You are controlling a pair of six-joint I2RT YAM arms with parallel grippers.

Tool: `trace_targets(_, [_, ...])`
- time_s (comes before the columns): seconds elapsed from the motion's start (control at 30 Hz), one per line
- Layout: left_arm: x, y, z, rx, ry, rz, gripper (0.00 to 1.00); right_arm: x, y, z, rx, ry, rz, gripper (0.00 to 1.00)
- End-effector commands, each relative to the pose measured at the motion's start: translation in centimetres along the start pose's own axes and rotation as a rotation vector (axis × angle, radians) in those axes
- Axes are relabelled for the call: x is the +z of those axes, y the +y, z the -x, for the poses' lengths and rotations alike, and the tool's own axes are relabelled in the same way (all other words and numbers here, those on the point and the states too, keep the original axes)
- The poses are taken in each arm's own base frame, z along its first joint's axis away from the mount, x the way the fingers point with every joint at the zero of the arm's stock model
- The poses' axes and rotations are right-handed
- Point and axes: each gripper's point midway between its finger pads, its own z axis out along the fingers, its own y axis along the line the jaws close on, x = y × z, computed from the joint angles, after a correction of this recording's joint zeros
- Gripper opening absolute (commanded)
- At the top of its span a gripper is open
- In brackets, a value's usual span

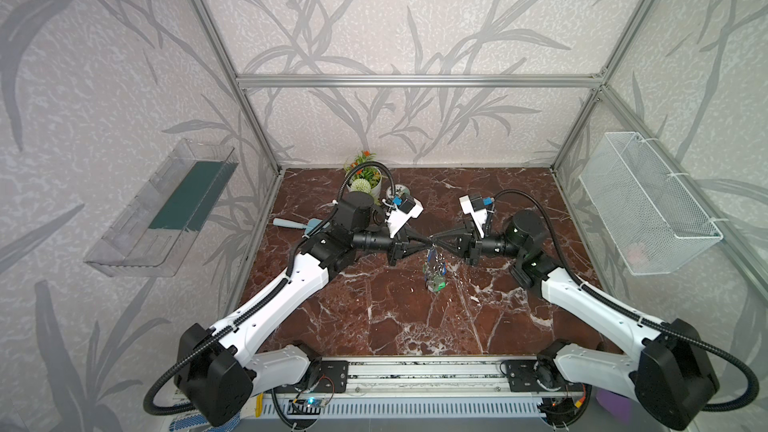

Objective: Put the keys on the keyring

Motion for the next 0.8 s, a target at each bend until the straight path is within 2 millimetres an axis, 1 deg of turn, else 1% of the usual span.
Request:
trace_targets(0.0, [-0.1, 0.5, 0.7, 0.065, 0.018, 0.054, 0.00, 0.0, 1.7, 1.9, -0.076, -0.046, 0.053, 0.00])
trace_targets(0.13, [-0.6, 0.4, 0.5, 0.106, 0.059, 0.081, 0.00, -0.1, 1.6, 1.7, -0.073, -0.044, 0.050, 0.00])
trace_targets(0.17, [-0.8, 0.4, 0.3, 0.118, 0.072, 0.087, 0.00, -0.2, 1.6, 1.7, -0.074, -0.046, 0.050, 0.01])
trace_targets(0.23, [-1.0, 0.3, 0.1, 0.133, 0.099, 0.091, 0.00, -0.2, 1.6, 1.7, -0.075, -0.047, 0.051, 0.05])
trace_targets(0.33, [-1.3, 0.2, -0.1, 0.158, 0.138, 0.101, 0.00, -0.7, 1.4, 1.9, -0.075, -0.057, 0.040, 0.16])
trace_targets(0.47, [-1.9, 0.2, -0.4, 0.191, 0.207, 0.118, 0.00, -1.6, 1.1, 2.5, -0.074, -0.076, 0.020, 0.25])
trace_targets(0.53, [-2.0, 0.2, -0.5, 0.198, 0.246, 0.120, 0.00, -1.7, 0.9, 2.4, -0.075, -0.070, 0.007, 0.28])
trace_targets(0.63, [-2.3, 0.1, -0.4, 0.207, 0.299, 0.120, 0.00, -1.5, 1.0, 2.0, -0.081, -0.047, 0.002, 0.31])
trace_targets(0.77, [-2.4, -0.1, 0.3, 0.214, 0.337, 0.103, 0.00, -1.0, 0.7, 1.5, -0.085, -0.031, -0.005, 0.33])
